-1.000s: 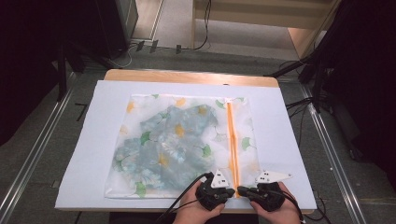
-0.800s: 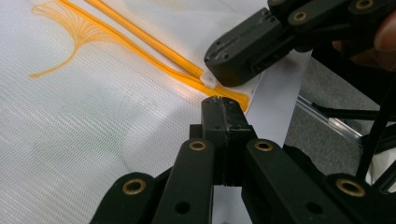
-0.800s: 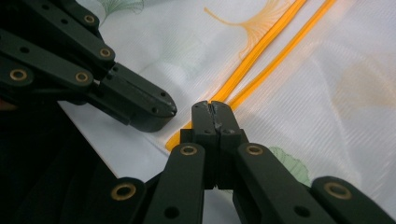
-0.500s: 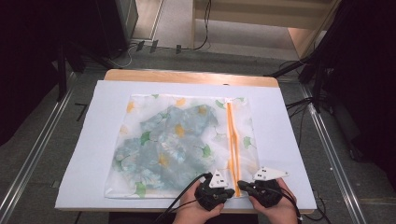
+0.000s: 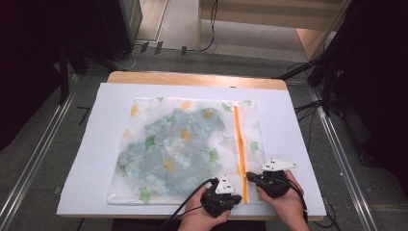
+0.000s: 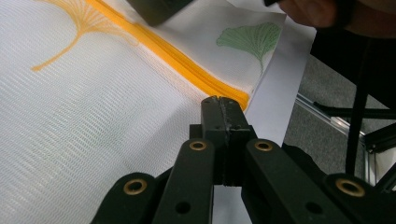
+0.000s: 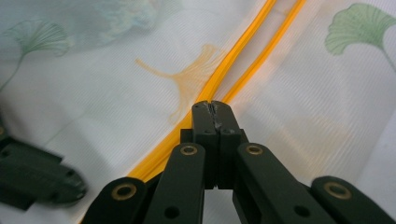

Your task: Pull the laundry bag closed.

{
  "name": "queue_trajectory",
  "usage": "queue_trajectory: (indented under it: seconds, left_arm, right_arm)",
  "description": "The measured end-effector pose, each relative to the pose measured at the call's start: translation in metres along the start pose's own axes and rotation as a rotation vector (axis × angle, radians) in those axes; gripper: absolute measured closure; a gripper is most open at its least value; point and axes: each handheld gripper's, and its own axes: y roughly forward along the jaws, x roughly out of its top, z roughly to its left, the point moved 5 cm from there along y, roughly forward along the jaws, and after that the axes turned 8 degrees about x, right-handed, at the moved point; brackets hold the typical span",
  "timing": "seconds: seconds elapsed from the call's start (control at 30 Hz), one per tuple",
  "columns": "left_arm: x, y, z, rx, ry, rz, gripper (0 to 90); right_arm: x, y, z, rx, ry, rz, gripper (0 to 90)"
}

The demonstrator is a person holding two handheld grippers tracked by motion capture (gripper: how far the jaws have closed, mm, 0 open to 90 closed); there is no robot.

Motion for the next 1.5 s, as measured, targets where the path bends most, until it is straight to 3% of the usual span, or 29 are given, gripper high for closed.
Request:
queue_trajectory:
  seconds: [0.53, 0.8, 1.5]
  left_arm:
    - [0.000, 0.000, 0.000, -0.006, -0.007, -0.003, 90.0]
    - [0.000, 0.000, 0.000, -0.007, -0.001, 0.001, 90.0]
    - [0.000, 0.000, 0.000, -0.006, 0.001, 0.002, 90.0]
  right_arm:
    - [0.048, 0.035, -0.047, -0.034, 0.000, -0.004, 90.0]
    - [0.070, 0.047, -0.067, -0.059, -0.012, 0.018, 90.0]
    - [0.121, 0.084, -0.117, -0.105, 0.065, 0.006, 90.0]
